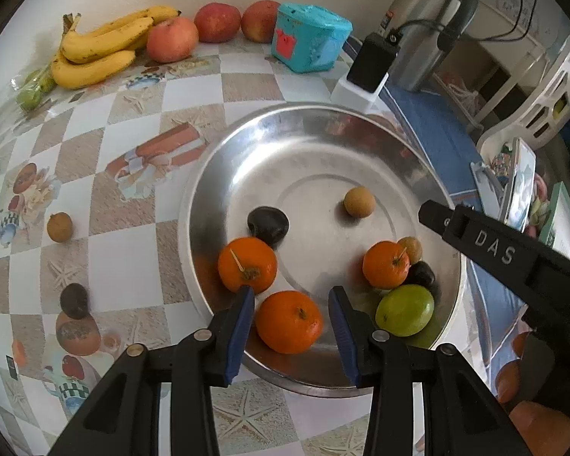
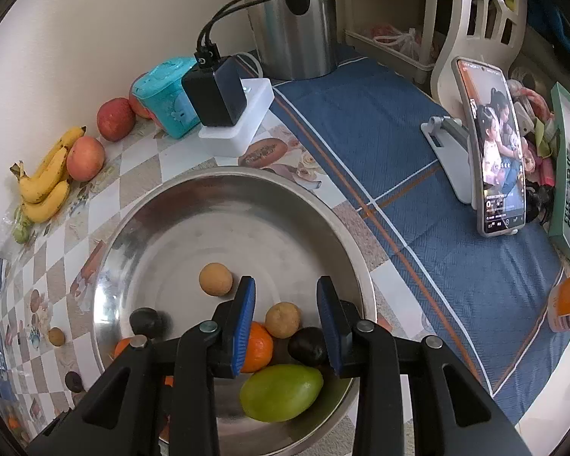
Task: Organize fruits
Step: 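Open both tools to drop the orange and brown fruit into the bowl, then move both open tools back to the dark plum and brown fruit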
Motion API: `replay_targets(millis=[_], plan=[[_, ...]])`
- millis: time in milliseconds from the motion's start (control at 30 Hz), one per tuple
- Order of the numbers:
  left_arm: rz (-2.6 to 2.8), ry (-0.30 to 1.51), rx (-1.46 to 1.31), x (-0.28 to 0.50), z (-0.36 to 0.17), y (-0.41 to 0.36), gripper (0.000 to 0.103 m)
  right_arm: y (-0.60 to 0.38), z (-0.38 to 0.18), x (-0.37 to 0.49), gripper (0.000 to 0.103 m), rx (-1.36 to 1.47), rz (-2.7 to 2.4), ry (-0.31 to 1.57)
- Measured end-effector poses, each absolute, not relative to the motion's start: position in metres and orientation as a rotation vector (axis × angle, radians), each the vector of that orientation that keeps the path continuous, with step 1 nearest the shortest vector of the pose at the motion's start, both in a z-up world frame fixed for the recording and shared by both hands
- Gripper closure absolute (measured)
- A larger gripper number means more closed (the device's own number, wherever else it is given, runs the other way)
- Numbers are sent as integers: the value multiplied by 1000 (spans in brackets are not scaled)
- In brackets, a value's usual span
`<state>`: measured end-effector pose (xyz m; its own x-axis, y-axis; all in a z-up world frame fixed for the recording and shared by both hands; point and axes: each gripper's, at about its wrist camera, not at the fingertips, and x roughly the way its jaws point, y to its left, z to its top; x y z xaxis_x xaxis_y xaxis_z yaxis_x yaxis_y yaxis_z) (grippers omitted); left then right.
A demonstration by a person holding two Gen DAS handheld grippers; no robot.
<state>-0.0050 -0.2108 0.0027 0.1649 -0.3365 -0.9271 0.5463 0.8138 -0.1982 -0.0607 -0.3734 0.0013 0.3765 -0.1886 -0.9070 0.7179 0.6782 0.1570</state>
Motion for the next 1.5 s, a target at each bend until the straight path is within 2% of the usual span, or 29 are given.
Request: replay_targets(millis=[1300,1400,1500], plan=[[-215,1149,-87,57,33,-110,58,-310,30,-30,69,463,-429,1032],[-204,1165,-85,57,29,-110,45,-309,28,-30,69,457,-426,1037],[-189,1174,-85,57,27,-108,42,-307,25,-29,60,448,-422,1053]])
